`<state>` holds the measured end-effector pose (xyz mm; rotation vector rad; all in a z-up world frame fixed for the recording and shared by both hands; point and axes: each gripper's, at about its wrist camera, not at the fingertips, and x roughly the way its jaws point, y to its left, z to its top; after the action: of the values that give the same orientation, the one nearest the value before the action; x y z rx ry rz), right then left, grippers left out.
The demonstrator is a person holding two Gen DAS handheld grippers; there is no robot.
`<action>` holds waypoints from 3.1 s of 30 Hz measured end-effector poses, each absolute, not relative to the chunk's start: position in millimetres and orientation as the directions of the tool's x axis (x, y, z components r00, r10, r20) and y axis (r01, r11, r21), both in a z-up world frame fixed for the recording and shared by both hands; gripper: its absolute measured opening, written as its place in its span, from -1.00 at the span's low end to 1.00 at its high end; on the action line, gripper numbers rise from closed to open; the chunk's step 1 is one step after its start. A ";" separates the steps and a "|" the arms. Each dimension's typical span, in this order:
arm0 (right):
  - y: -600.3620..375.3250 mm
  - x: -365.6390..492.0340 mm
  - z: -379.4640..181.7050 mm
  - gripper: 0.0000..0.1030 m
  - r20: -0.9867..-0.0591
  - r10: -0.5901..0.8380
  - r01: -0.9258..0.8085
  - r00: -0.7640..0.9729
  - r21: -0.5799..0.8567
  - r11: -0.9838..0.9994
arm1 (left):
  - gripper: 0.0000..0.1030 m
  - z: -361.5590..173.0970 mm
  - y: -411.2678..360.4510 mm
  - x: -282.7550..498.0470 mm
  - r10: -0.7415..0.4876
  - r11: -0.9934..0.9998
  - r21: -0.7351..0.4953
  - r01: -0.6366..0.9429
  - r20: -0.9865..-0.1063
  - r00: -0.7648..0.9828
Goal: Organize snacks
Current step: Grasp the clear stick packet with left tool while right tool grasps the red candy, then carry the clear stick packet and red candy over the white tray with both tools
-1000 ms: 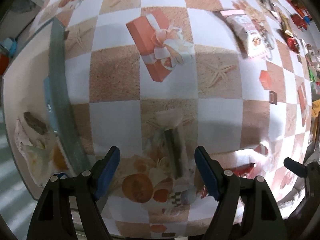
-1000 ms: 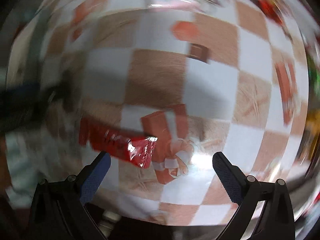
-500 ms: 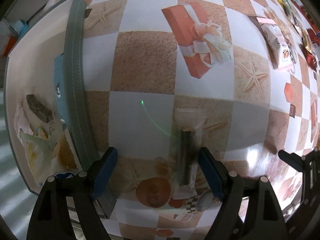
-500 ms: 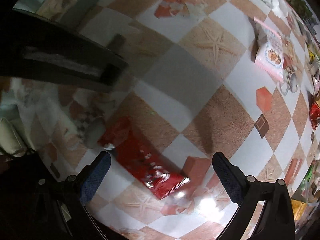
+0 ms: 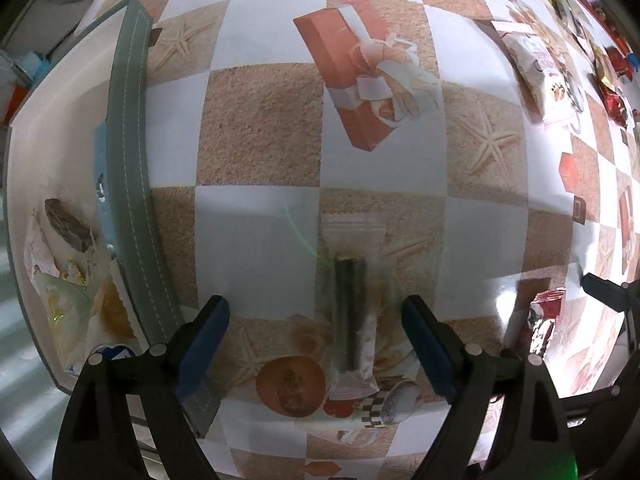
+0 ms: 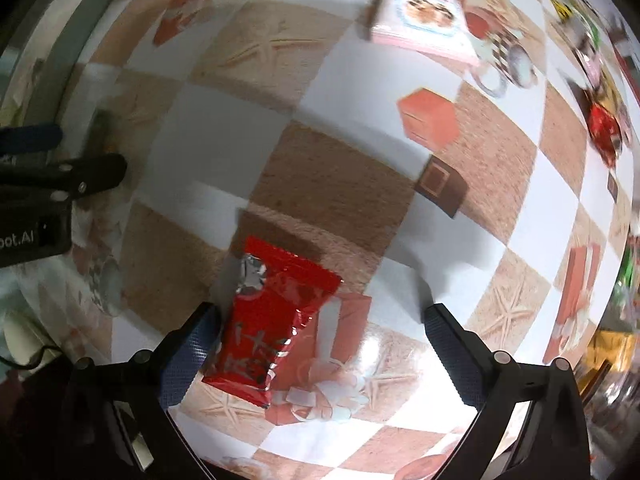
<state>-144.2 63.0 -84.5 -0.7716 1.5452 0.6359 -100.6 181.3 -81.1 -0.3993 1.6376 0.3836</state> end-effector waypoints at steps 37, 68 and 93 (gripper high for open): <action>42.9 -94.1 -56.2 -0.50 -0.976 0.056 -0.401 -0.210 0.138 0.905 | -0.64 -33.6 128.5 -119.0 -0.063 0.971 -0.068 -0.230 -0.998 0.031; 105.8 -79.3 27.7 -0.50 -0.986 0.137 -0.561 -0.095 0.166 0.811 | -0.64 55.5 275.4 -192.5 0.022 0.865 -0.100 -0.492 -0.971 0.236; 255.6 -130.4 24.2 -0.50 -0.982 0.121 -0.768 -0.146 0.189 0.612 | -0.64 28.7 345.7 -247.9 0.068 0.753 -0.061 -0.655 -0.983 0.170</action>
<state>-130.4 255.6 24.2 -0.5647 1.5314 0.8475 -247.8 345.7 28.7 -0.5454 1.3109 0.5508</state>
